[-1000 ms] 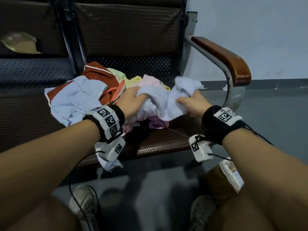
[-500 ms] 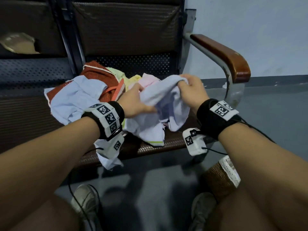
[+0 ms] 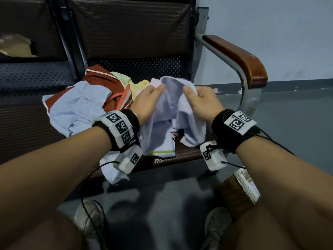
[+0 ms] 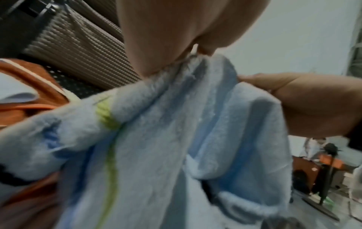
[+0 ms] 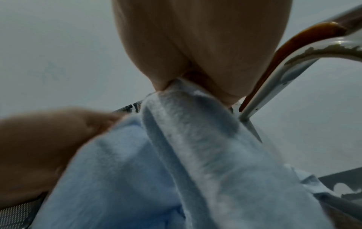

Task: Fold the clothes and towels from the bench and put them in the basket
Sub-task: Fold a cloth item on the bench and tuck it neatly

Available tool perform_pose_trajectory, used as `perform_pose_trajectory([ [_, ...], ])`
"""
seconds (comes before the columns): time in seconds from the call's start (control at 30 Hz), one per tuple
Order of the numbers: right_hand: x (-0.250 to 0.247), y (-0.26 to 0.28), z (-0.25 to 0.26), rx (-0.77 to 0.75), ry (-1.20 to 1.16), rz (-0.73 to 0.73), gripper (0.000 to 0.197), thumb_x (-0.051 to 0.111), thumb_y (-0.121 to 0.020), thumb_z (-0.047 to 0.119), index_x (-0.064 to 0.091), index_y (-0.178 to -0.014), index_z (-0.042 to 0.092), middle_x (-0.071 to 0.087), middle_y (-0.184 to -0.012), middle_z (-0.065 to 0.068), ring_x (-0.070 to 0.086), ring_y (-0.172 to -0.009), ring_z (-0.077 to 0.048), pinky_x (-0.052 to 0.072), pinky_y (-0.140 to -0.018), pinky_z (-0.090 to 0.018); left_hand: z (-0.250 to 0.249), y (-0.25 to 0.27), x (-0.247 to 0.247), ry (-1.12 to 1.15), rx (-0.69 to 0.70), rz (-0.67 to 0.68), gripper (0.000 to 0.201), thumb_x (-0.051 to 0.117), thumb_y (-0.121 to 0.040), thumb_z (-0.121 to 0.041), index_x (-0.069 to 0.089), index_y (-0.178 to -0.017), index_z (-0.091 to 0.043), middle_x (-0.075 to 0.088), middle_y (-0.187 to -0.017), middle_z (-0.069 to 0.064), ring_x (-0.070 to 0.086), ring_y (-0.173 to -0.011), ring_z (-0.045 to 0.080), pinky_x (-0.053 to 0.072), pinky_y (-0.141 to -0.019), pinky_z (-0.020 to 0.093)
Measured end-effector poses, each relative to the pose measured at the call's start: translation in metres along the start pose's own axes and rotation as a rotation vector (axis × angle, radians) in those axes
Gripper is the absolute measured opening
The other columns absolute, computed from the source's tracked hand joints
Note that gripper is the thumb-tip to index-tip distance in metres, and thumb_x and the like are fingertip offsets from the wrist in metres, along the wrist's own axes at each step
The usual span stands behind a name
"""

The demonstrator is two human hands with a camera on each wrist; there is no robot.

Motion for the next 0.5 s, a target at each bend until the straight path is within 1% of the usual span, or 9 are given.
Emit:
perform_pose_trajectory([
  [0.07,-0.001,0.001,0.003,-0.017,0.017,-0.009,0.045,0.052,-0.1,0.043,0.05,-0.064,0.015,0.047,-0.059,0.006,0.042,-0.056,-0.009,0.035,-0.057,-0.03,-0.007,-0.002,0.004,-0.151,0.092,0.059,0.037,0.067,-0.082,-0.054,0.056,-0.08,-0.018,0.059,-0.077,-0.003,0.054,-0.07,0.014,0.042,-0.064,0.034],
  [0.13,-0.003,0.001,0.008,-0.069,0.049,-0.005,0.037,0.055,-0.099,0.037,0.06,-0.076,0.009,0.057,-0.066,0.0,0.05,-0.062,-0.011,0.042,-0.061,-0.034,-0.004,-0.01,0.004,-0.305,0.103,0.023,0.029,0.067,-0.084,-0.042,0.06,-0.072,-0.017,0.06,-0.069,-0.001,0.058,-0.068,0.02,0.036,-0.058,0.03],
  [0.17,-0.004,0.003,0.011,-0.101,0.039,0.009,0.026,0.057,-0.099,0.033,0.064,-0.09,0.009,0.064,-0.076,0.0,0.056,-0.068,-0.011,0.047,-0.066,-0.035,-0.001,-0.014,0.001,-0.322,0.039,-0.017,0.034,0.063,-0.088,-0.042,0.062,-0.07,-0.014,0.06,-0.068,0.001,0.058,-0.069,0.023,0.037,-0.058,0.029],
  [0.2,-0.004,0.005,0.013,-0.135,0.011,0.027,0.018,0.058,-0.099,0.027,0.063,-0.106,0.012,0.067,-0.084,0.008,0.06,-0.072,-0.009,0.051,-0.069,-0.032,0.001,-0.018,-0.001,-0.276,-0.049,-0.056,0.039,0.056,-0.092,-0.046,0.065,-0.073,-0.013,0.06,-0.069,0.001,0.059,-0.072,0.024,0.039,-0.06,0.029],
  [0.27,-0.005,0.012,0.017,-0.222,-0.001,0.055,0.028,0.054,-0.098,0.019,0.049,-0.126,0.021,0.063,-0.083,0.025,0.056,-0.061,-0.002,0.044,-0.062,-0.016,0.002,-0.025,-0.005,-0.14,-0.217,-0.11,0.047,0.048,-0.096,-0.05,0.07,-0.091,-0.009,0.064,-0.082,0.004,0.062,-0.082,0.027,0.046,-0.071,0.033],
  [0.33,-0.004,0.017,0.021,-0.293,0.081,0.095,0.027,0.047,-0.099,0.014,0.046,-0.123,0.026,0.061,-0.083,0.021,0.052,-0.056,-0.003,0.04,-0.056,-0.017,-0.003,-0.029,-0.007,-0.03,-0.299,-0.125,0.047,0.047,-0.096,-0.048,0.068,-0.098,-0.006,0.066,-0.093,0.009,0.065,-0.093,0.031,0.05,-0.082,0.041],
  [0.4,0.0,0.02,0.023,-0.298,0.171,0.219,0.026,0.041,-0.097,0.006,0.057,-0.105,0.024,0.063,-0.08,0.011,0.057,-0.065,-0.004,0.049,-0.064,-0.027,-0.012,-0.03,-0.005,0.133,-0.326,-0.117,0.03,0.052,-0.097,-0.034,0.065,-0.089,-0.008,0.068,-0.096,0.013,0.068,-0.099,0.035,0.053,-0.088,0.047],
  [0.43,0.003,0.022,0.023,-0.271,0.22,0.303,0.031,0.04,-0.095,0.002,0.064,-0.095,0.023,0.066,-0.083,0.008,0.061,-0.075,-0.01,0.052,-0.075,-0.033,-0.015,-0.03,-0.003,0.25,-0.337,-0.112,0.02,0.054,-0.096,-0.023,0.065,-0.088,-0.008,0.069,-0.093,0.014,0.069,-0.097,0.035,0.056,-0.085,0.046],
  [0.5,0.01,0.025,0.02,-0.171,0.298,0.424,0.04,0.04,-0.092,0.001,0.072,-0.087,0.022,0.072,-0.092,0.001,0.065,-0.088,-0.02,0.051,-0.087,-0.036,-0.02,-0.027,-0.002,0.479,-0.336,-0.098,0.015,0.05,-0.094,-0.002,0.065,-0.09,-0.003,0.07,-0.076,0.012,0.072,-0.076,0.03,0.059,-0.064,0.036],
])
Point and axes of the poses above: each hand's wrist, its own y-axis away from the middle knuckle, its own x-axis out of the palm, z = x × y, the point moved 1 cm from there along -y, towards the middle knuckle
